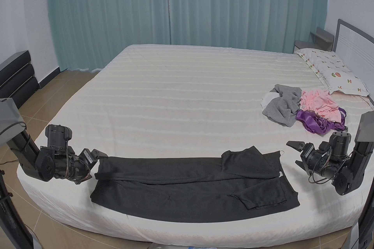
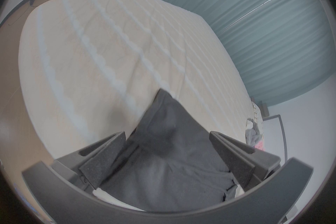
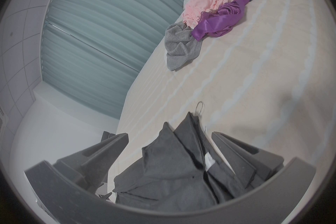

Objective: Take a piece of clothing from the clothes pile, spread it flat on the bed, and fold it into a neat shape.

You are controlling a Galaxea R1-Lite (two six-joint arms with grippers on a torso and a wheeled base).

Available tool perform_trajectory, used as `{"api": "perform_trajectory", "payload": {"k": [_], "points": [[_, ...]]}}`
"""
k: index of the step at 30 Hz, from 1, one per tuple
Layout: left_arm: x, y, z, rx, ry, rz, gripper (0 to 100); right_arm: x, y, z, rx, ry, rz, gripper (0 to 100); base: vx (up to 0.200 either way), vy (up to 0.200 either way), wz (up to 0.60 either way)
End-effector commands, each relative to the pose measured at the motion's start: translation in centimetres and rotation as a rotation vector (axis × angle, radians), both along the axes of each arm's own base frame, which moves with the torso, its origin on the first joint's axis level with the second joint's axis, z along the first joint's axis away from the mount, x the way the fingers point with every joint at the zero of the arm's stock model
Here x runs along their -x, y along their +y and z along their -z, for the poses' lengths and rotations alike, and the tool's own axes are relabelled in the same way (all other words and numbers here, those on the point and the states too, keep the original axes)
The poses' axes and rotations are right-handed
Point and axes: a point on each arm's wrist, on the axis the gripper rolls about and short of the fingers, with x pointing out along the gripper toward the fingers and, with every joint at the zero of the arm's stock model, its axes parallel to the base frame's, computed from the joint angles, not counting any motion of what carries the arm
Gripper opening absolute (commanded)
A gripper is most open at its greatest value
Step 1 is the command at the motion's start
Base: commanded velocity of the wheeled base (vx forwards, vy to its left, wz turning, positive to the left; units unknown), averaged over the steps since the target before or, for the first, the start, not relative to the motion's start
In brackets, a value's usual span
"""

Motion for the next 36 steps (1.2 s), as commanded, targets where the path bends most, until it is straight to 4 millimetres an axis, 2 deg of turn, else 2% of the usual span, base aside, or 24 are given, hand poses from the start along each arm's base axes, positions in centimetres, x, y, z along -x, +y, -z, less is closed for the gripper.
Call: {"api": "perform_trajectory", "payload": {"k": [1,6,11,23,29,36], "points": [[2.5,-0.8,-1.0,0.021,0.000,0.037,100,2.5,0.2,-1.2,-0.008,0.015,-0.004,100,-0.200,0.000,0.00],[3.4,-0.8,-0.4,0.037,0.038,0.050,100,3.3,0.4,-0.6,-0.043,0.055,0.011,100,-0.200,0.000,0.00],[3.9,-0.8,0.1,0.037,0.056,0.051,100,4.5,0.5,-0.5,-0.063,0.062,0.012,100,0.000,0.000,0.00],[4.7,-1.4,1.7,0.018,0.104,0.066,100,5.5,0.5,0.1,-0.062,0.095,0.013,100,0.000,0.000,0.00],[4.1,-1.3,2.8,-0.022,0.130,0.027,100,5.6,1.0,0.8,-0.056,0.129,0.003,100,0.000,0.000,0.00],[3.0,-1.2,3.9,-0.028,0.090,0.013,100,6.5,1.5,0.7,-0.035,0.146,0.002,100,0.000,0.000,0.00]]}}
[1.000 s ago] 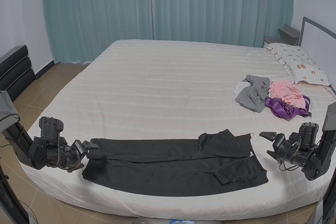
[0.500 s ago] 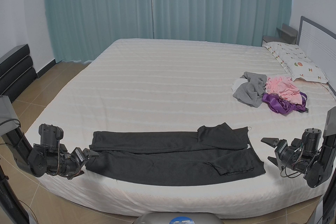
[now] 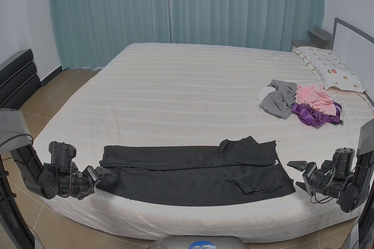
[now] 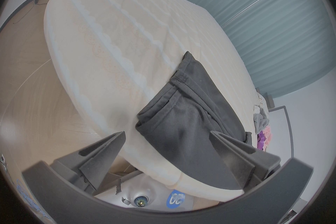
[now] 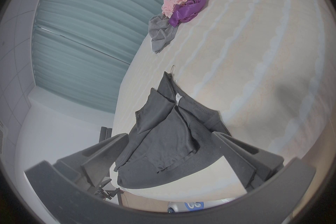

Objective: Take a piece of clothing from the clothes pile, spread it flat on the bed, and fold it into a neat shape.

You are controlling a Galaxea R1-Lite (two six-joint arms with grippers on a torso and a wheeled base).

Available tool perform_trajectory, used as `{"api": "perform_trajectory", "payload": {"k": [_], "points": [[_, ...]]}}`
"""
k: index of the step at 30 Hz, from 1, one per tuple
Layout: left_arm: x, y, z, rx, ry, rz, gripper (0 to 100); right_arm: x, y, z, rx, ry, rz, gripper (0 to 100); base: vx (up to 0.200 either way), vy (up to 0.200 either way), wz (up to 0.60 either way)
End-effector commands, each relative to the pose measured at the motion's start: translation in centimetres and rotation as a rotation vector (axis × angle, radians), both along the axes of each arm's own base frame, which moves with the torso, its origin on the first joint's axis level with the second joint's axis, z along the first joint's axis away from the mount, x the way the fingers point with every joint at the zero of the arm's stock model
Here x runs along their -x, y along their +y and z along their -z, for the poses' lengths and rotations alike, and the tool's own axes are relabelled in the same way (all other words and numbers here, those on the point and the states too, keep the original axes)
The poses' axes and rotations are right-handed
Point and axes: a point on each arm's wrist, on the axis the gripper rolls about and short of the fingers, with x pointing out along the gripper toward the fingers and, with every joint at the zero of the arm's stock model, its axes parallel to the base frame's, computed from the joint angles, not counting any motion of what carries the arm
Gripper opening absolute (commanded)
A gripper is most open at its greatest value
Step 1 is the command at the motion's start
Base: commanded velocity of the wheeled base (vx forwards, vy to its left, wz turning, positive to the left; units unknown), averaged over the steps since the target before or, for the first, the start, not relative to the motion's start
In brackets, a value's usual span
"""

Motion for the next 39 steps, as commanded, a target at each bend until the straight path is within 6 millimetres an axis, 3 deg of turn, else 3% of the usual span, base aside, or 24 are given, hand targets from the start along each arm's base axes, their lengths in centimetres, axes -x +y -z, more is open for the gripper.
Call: {"api": "perform_trajectory", "payload": {"k": [1,4,5,22,39], "points": [[-0.5,0.0,1.6,-0.004,0.032,-0.015,100,0.5,0.3,0.1,0.016,0.019,0.003,100,0.000,0.000,0.00],[-0.8,-0.2,1.9,-0.034,0.023,-0.032,100,0.5,0.2,0.3,0.021,0.025,0.011,100,0.000,0.000,0.00],[-0.8,-0.4,2.0,-0.046,0.027,-0.035,0,0.5,0.2,0.3,0.021,0.026,0.011,100,0.000,0.000,0.00],[0.7,-0.1,1.7,-0.133,0.043,-0.095,0,1.5,1.6,0.8,0.107,0.075,0.025,100,0.000,0.000,0.00],[0.6,-0.1,1.8,-0.126,0.046,-0.095,0,1.1,2.3,3.7,0.205,0.168,0.046,100,0.000,0.000,0.00]]}}
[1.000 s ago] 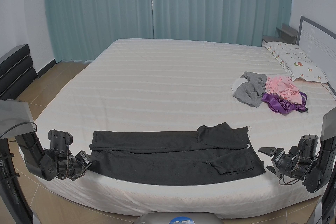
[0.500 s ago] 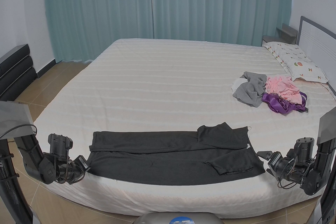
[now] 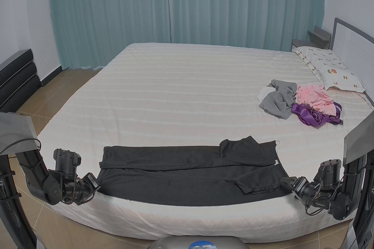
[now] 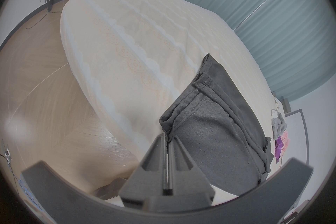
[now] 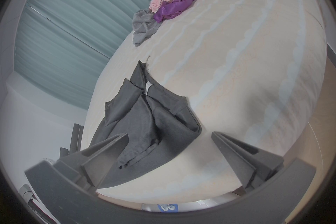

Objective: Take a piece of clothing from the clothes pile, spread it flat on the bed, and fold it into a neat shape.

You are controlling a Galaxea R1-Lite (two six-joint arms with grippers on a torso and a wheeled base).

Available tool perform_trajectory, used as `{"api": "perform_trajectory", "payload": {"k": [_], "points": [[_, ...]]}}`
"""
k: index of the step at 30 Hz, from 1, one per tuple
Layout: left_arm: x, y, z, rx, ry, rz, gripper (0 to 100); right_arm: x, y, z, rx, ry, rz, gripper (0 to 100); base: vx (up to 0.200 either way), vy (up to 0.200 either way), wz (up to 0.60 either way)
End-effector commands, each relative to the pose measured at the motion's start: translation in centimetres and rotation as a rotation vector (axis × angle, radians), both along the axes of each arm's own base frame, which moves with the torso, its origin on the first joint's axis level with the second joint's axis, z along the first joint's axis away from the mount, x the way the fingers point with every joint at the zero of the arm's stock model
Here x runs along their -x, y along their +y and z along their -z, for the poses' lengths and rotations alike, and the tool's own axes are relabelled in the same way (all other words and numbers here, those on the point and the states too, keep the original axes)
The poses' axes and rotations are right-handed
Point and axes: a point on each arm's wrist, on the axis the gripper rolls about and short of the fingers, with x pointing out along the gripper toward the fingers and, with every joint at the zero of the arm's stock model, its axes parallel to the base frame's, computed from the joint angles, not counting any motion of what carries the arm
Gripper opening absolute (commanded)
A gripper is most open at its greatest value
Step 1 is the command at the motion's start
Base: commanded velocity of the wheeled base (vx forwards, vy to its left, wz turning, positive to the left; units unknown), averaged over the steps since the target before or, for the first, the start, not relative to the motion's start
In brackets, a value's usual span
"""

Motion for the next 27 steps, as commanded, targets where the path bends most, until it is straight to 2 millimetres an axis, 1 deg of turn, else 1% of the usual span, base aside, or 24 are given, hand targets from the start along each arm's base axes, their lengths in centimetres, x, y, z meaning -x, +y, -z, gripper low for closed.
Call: {"api": "perform_trajectory", "payload": {"k": [1,2,4,6,9,11,15,16,17,20,22,27], "points": [[0.0,0.0,0.0,0.001,0.001,0.001,0,-0.4,0.1,1.2,0.002,0.031,-0.001,100,0.000,0.000,0.00],[0.0,0.0,0.1,0.001,0.001,0.001,0,-0.7,0.2,1.5,0.001,0.024,-0.003,0,0.000,0.000,0.00],[-0.1,0.0,0.0,0.001,-0.001,0.001,0,-0.8,0.3,1.6,0.001,0.019,-0.006,0,0.000,0.000,0.00],[-0.1,0.0,0.0,0.001,-0.002,-0.001,0,-1.3,0.5,2.1,-0.002,0.017,-0.008,0,0.000,0.000,0.00],[-0.2,0.0,0.0,0.002,-0.005,-0.002,0,-1.5,0.5,2.6,-0.002,0.026,-0.007,0,0.000,0.000,0.00],[-0.3,0.0,0.0,0.002,-0.007,-0.002,0,-1.4,0.5,2.3,-0.003,0.015,-0.009,0,0.000,0.000,0.00],[-0.4,0.1,-0.3,0.004,-0.019,-0.005,0,-0.8,0.5,0.8,-0.005,-0.019,-0.011,0,0.000,0.000,0.00],[-0.4,0.1,-0.3,0.004,-0.019,-0.005,0,-0.8,0.5,0.8,-0.005,-0.019,-0.011,0,0.000,0.000,0.00],[-0.5,0.2,-0.4,0.005,-0.026,-0.008,0,-0.5,0.4,0.1,-0.006,-0.035,-0.012,0,0.000,0.000,0.00],[-0.5,0.3,-0.5,0.005,-0.030,-0.011,0,-0.1,0.4,-0.8,-0.007,-0.057,-0.013,0,0.000,0.000,0.00],[-0.7,0.3,-1.0,0.005,-0.051,-0.012,0,0.2,0.4,-1.3,-0.007,-0.066,-0.014,0,0.000,0.000,0.00],[-0.5,0.3,-1.9,0.007,-0.076,-0.009,0,0.5,0.5,-1.2,0.004,-0.034,-0.017,0,0.000,0.000,0.00]]}}
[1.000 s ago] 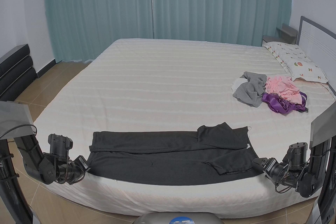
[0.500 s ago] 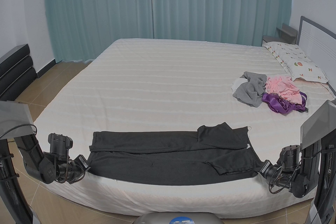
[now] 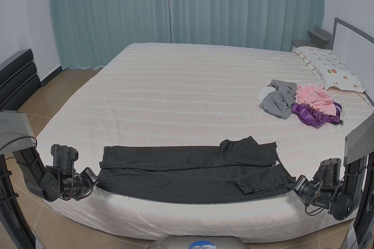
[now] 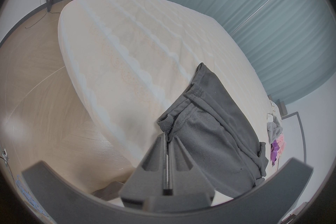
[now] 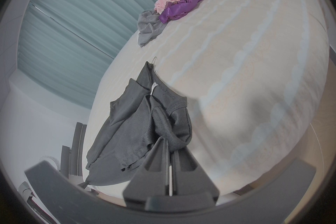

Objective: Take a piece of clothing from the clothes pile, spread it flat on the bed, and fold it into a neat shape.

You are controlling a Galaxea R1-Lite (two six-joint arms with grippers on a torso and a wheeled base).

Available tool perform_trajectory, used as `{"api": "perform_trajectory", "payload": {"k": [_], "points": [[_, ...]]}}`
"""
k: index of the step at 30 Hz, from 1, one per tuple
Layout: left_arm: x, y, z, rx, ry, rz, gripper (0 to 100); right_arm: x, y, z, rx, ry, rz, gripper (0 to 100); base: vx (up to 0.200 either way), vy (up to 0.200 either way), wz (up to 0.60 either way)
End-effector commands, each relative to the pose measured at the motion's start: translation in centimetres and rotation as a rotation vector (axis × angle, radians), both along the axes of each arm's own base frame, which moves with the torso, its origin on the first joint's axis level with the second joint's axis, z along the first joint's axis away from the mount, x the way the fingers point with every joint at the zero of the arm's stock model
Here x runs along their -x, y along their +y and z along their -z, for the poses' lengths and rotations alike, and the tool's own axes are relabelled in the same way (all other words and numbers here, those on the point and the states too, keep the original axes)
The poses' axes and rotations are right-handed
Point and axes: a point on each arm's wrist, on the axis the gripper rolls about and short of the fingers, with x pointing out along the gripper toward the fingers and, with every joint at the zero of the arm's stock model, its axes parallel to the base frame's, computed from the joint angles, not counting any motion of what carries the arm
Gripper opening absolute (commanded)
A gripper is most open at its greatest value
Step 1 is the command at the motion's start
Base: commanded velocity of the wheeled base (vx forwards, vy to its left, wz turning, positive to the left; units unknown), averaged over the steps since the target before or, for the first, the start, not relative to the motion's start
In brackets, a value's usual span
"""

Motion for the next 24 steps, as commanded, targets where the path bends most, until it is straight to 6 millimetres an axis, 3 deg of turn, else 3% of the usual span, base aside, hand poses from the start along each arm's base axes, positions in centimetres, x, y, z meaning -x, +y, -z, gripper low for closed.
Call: {"api": "perform_trajectory", "payload": {"k": [1,13,14,16,17,24], "points": [[0.1,0.1,-0.9,0.000,-0.032,0.000,0,0.6,0.0,-0.6,0.009,0.001,0.002,0,0.000,0.000,0.00],[0.4,0.0,0.1,-0.010,0.015,0.019,0,1.0,0.4,1.0,0.070,0.090,-0.013,0,0.000,0.000,0.00],[0.5,-0.1,0.2,-0.011,0.021,0.024,0,1.0,0.4,1.2,0.071,0.097,-0.013,100,0.000,0.000,0.00],[0.8,-0.1,0.3,-0.004,0.025,0.030,0,1.0,0.4,1.4,0.070,0.102,-0.014,100,0.000,0.000,0.00],[0.8,-0.1,0.4,0.001,0.027,0.035,100,0.9,0.4,1.4,0.068,0.095,-0.015,100,0.000,0.000,0.00],[0.6,0.2,-0.3,0.010,-0.007,0.029,100,0.5,-0.2,-0.9,0.057,-0.025,0.027,100,0.000,0.000,0.00]]}}
